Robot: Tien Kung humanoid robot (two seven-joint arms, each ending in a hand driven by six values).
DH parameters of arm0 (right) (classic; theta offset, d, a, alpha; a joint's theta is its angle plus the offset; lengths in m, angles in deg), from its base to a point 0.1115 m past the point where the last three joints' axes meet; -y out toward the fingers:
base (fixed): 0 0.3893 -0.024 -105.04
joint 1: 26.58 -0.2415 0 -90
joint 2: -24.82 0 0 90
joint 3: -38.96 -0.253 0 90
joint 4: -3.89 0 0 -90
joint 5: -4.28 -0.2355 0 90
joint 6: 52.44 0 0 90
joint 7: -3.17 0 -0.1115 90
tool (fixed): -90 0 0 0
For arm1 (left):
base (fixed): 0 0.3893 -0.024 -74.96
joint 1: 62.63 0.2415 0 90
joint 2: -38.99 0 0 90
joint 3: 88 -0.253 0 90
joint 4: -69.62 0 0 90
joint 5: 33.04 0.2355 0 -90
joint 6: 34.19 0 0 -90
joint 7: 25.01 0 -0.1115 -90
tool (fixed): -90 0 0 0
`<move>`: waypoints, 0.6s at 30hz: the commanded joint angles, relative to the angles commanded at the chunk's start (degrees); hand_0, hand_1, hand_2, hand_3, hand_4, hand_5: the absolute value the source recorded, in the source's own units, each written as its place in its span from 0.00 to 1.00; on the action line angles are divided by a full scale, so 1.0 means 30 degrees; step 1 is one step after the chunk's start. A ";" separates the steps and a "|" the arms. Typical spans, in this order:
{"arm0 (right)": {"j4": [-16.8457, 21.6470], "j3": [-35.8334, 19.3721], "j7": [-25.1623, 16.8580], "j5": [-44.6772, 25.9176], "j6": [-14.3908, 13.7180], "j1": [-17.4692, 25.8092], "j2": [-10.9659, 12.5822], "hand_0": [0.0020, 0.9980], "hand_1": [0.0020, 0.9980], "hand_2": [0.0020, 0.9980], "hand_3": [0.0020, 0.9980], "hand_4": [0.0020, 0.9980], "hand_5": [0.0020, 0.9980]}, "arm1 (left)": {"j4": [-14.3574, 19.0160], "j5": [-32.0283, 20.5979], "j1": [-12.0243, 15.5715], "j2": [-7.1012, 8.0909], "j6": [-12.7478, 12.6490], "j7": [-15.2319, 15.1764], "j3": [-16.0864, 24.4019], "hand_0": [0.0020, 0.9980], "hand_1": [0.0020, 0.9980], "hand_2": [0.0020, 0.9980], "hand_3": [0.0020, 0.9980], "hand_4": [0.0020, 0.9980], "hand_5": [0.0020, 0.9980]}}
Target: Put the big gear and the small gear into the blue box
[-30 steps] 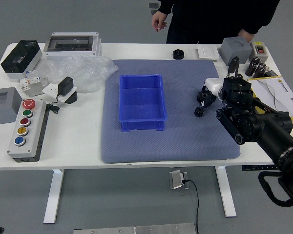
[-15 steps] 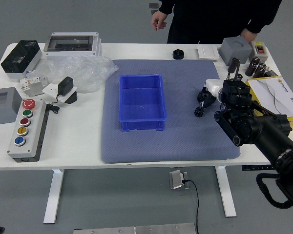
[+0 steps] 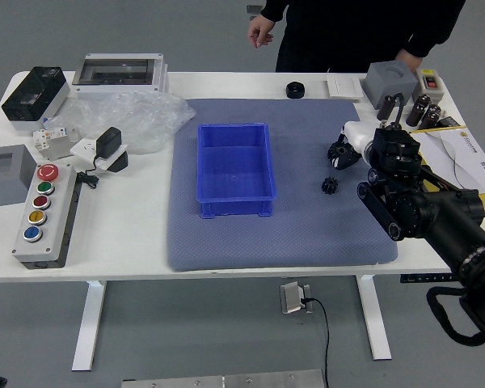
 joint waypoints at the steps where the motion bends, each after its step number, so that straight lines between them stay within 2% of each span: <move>1: 0.0041 -0.0007 0.0000 0.0000 -0.0008 0.0010 0.0029 0.56 0.46 0.48 0.56 0.57 0.22 | 0.0000 -0.0009 0.0007 0.0005 -0.0002 -0.0003 -0.0003 0.83 0.79 0.78 0.76 0.66 0.38; 10: 0.1264 0.0154 0.0139 0.0000 0.0039 0.0138 0.0681 0.56 0.46 0.48 0.56 0.56 0.21 | 0.0000 -0.0185 0.0061 0.0074 -0.0041 -0.0027 -0.0038 0.83 0.79 0.78 0.76 0.66 0.38; 18: 0.3950 0.0354 0.0474 0.0000 0.0201 0.0495 0.1653 0.56 0.46 0.48 0.56 0.53 0.18 | 0.0000 -0.0448 0.0158 0.0211 -0.0098 -0.0068 -0.0095 0.83 0.79 0.78 0.76 0.66 0.38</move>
